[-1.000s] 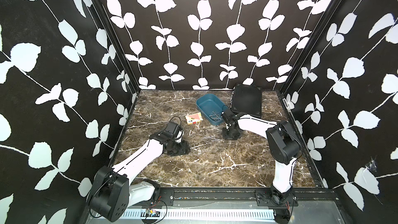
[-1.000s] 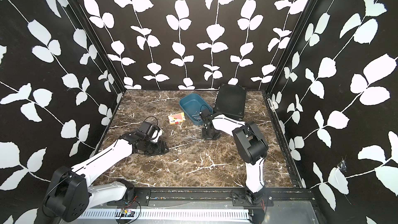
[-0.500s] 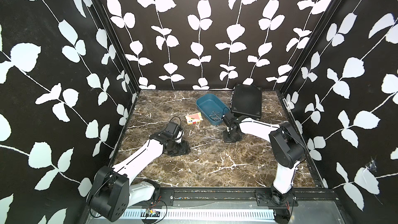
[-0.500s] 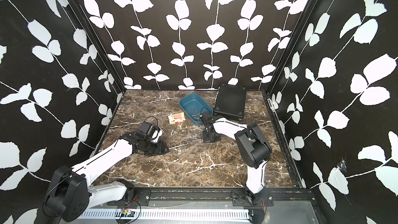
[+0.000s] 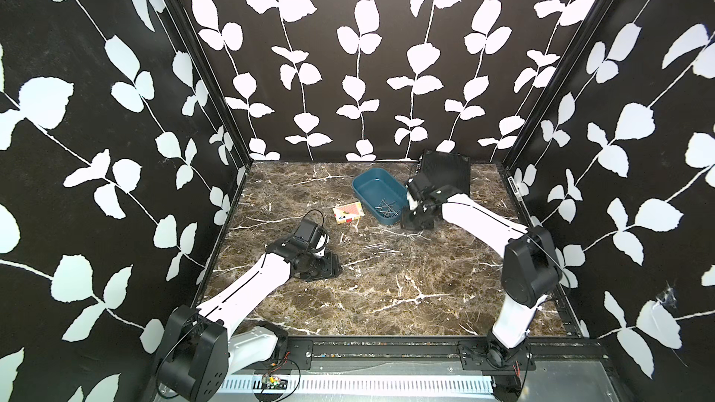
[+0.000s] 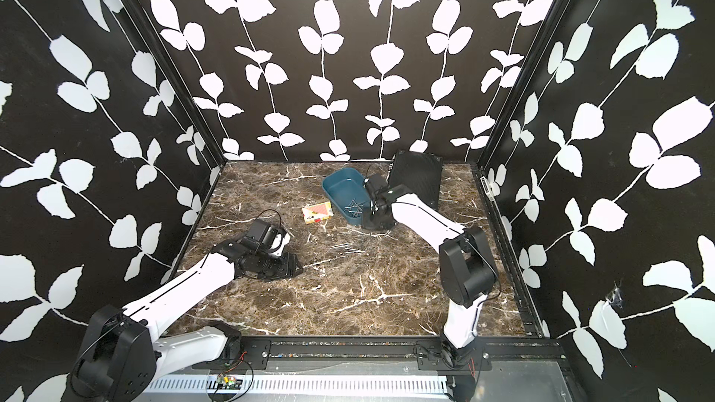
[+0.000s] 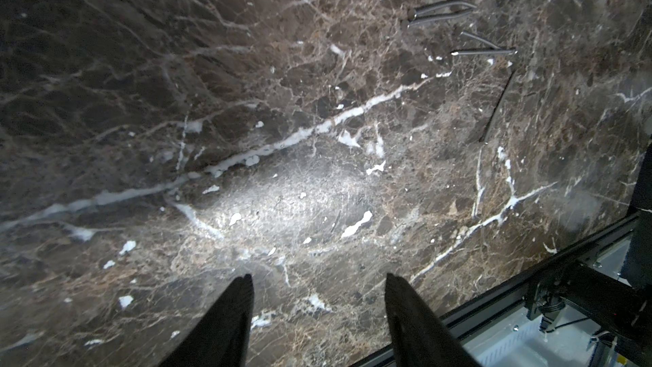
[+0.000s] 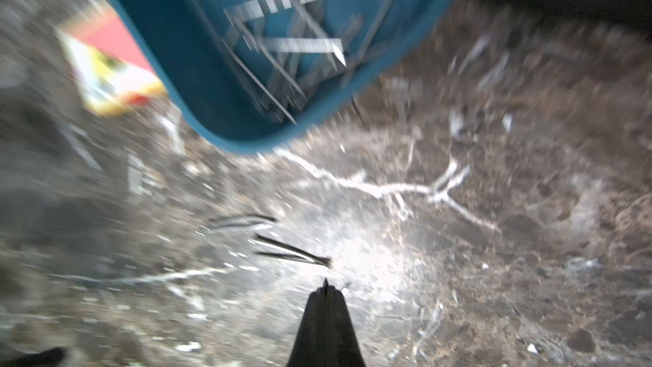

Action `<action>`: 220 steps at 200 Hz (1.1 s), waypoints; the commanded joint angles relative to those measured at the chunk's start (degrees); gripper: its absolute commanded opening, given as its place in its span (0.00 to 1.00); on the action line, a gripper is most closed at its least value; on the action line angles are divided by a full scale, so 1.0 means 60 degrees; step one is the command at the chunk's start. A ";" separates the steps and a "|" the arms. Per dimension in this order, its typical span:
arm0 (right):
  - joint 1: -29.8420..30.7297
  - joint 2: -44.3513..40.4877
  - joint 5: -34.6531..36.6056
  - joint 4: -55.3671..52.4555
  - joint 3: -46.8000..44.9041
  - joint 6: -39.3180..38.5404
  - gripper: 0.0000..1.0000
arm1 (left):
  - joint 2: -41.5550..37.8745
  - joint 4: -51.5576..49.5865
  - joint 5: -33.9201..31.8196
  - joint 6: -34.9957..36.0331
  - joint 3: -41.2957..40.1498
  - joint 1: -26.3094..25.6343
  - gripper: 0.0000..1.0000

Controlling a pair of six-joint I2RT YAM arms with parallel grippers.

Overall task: Put the nails on the desktop into the storage box
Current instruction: Pick up the nail from the center of the board, then place the nail in the storage box.

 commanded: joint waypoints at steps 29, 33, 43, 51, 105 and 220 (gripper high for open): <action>-0.0889 0.1152 -0.1142 0.2800 0.1115 0.3078 0.00 | -0.0135 -0.0433 -0.0216 0.0178 -0.0069 0.0025 0.62; -0.0895 0.1318 -0.1099 0.2976 0.1273 0.3228 0.00 | -0.0132 -0.0466 -0.0234 0.0206 -0.0050 0.0025 0.62; -0.0903 0.1847 -0.0923 0.3135 0.1763 0.3421 0.00 | -0.0129 -0.0557 -0.0277 0.0276 0.0008 0.0015 0.62; -0.0913 0.2287 -0.0795 0.3213 0.2121 0.3567 0.00 | -0.0083 -0.0636 -0.0290 0.0321 0.0054 0.0030 0.62; -0.0951 0.3601 -0.0542 0.3789 0.2521 0.4630 0.05 | 0.0405 -0.0515 -0.0194 0.0428 0.0195 0.0039 0.62; 0.0570 -0.0544 -0.1079 -0.0530 -0.1622 -0.0984 0.31 | 0.2550 0.0969 0.0061 -0.0202 0.1376 -0.0742 0.62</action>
